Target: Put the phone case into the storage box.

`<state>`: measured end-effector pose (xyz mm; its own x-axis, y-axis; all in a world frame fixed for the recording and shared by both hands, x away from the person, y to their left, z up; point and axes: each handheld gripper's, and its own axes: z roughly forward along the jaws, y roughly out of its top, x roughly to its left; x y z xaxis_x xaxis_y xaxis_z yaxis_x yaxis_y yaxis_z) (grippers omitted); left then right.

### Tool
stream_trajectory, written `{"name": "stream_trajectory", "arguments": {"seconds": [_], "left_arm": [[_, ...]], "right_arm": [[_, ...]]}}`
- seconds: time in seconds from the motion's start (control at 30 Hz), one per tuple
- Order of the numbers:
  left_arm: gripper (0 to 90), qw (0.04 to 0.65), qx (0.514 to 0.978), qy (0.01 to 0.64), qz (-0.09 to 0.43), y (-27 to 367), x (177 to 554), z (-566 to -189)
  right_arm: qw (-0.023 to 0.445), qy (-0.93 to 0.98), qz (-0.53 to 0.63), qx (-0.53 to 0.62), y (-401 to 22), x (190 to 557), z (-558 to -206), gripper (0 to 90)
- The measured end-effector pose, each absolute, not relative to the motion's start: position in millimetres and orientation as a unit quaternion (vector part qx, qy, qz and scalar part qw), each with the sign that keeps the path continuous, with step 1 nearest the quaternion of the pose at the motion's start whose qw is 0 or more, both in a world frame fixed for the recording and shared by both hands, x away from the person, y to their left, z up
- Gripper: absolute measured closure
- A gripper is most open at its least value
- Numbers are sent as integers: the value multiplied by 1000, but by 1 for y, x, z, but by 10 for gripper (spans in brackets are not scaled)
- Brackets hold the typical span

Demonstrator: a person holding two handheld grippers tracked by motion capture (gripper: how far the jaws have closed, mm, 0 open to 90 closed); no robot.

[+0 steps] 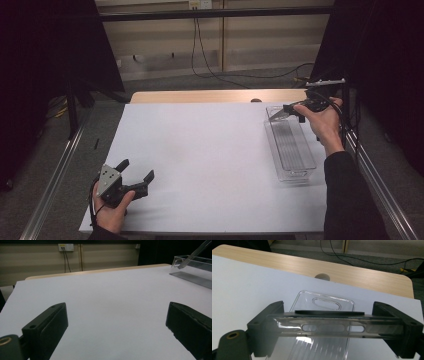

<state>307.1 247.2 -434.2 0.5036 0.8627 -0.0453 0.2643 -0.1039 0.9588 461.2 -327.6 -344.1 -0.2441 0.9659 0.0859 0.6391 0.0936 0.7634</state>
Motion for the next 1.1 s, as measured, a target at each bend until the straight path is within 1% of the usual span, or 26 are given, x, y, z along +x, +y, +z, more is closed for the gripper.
{"name": "stream_trajectory", "arguments": {"seconds": [0.33, 0.9, 1.1], "left_arm": [[39, 528, 692, 405, 281, 246, 307, -434], [39, 530, 694, 401, 277, 245, 307, -434], [39, 530, 694, 401, 276, 245, 307, -434]], "right_arm": [[236, 696, 345, 583, -320, 466, -353, 117], [254, 680, 334, 601, -310, 471, -358, 116], [267, 670, 338, 604, -307, 475, -360, 116]]}}
